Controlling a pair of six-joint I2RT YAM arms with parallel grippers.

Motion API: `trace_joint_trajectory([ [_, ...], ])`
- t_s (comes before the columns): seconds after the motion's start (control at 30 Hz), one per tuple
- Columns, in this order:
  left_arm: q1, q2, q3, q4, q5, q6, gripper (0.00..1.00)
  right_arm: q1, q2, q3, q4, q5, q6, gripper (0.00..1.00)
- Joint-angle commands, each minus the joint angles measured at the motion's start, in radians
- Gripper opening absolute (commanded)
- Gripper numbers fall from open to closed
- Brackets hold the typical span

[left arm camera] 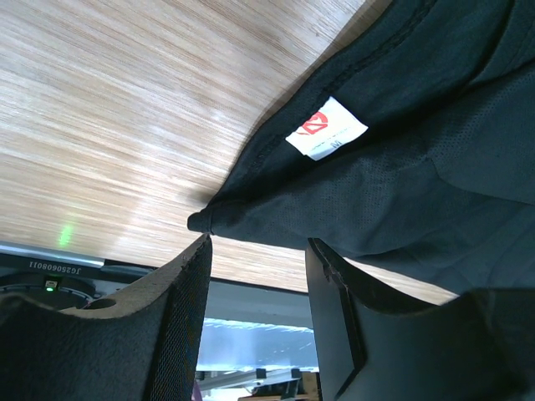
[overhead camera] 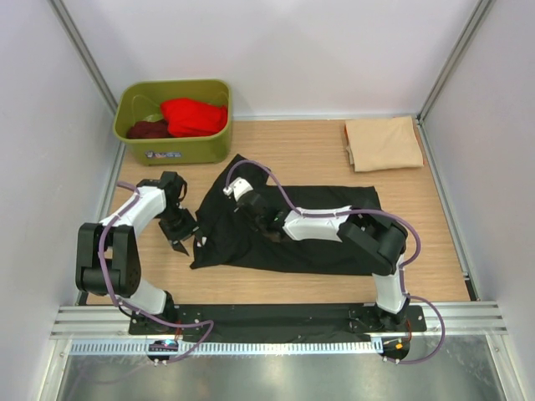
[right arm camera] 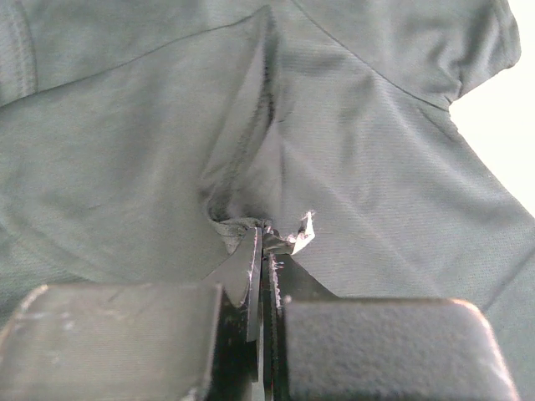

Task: Fold and stack the t-shirts
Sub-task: Fold the tshirt

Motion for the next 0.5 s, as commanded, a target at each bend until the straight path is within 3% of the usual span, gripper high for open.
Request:
trace_joint_trajectory([
  [0.0, 0.007, -0.004, 0.028, -0.017, -0.030, 0.009, 0.50, -0.026, -0.038, 0.015, 0.031, 0.006, 0.064, 0.01],
  [0.47, 0.008, 0.010, 0.017, -0.001, -0.032, -0.019, 0.50, -0.126, -0.075, -0.011, 0.037, -0.047, 0.230, 0.01],
])
